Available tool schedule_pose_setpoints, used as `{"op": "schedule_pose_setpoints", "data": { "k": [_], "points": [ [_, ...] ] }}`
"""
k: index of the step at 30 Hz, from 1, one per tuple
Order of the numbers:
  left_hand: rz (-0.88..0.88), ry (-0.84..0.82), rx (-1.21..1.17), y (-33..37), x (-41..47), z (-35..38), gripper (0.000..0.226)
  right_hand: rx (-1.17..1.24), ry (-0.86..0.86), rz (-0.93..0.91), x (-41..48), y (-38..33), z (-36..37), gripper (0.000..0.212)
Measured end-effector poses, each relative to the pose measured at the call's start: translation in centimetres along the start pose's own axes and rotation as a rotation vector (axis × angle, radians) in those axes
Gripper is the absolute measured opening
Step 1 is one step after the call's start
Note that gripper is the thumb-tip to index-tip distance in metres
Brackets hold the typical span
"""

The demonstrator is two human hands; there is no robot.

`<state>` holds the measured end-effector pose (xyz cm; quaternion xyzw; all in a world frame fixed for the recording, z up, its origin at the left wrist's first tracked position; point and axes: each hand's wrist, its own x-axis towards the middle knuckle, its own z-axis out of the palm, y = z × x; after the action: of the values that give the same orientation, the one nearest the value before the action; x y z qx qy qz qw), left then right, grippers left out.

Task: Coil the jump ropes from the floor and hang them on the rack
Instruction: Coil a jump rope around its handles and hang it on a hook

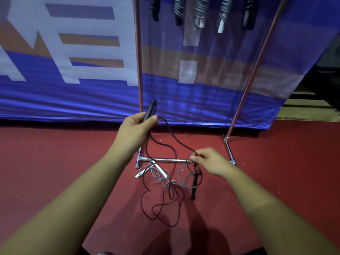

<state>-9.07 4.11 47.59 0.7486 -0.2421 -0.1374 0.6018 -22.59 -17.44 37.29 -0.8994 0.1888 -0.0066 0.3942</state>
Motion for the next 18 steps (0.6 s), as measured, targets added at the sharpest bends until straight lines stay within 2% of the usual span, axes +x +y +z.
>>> {"op": "schedule_pose_setpoints", "data": {
  "k": [2,5,7,9,11,14,18],
  "points": [
    [0.048,0.195,0.365,-0.9,0.5,-0.4,0.032,-0.027,0.093,-0.018,0.1,-0.6,-0.3,0.025],
    [0.101,0.295,0.506,-1.1,0.6,-0.6,0.039,-0.066,0.199,-0.063,-0.3,-2.2,-0.8,0.029],
    [0.129,0.187,0.462,-0.4,0.5,0.0,0.031,0.006,0.233,-0.106,-0.7,-3.3,-0.9,0.026],
    [0.072,-0.017,0.219,0.5,-0.4,1.2,0.018,0.057,0.245,-0.153,-1.3,-4.6,-1.1,0.022],
    [-0.016,-0.188,0.078,0.6,-1.2,2.3,0.025,0.133,0.213,-0.18,-1.8,-5.8,-1.2,0.017],
    [-0.084,-0.35,0.063,-0.1,-1.4,2.8,0.042,0.2,0.213,-0.211,-2.4,-7.0,-1.5,0.023],
    [-0.07,-0.453,0.059,0.2,-1.7,3.0,0.039,0.205,0.224,-0.18,-2.7,-6.7,-1.8,0.023]
  ]
}}
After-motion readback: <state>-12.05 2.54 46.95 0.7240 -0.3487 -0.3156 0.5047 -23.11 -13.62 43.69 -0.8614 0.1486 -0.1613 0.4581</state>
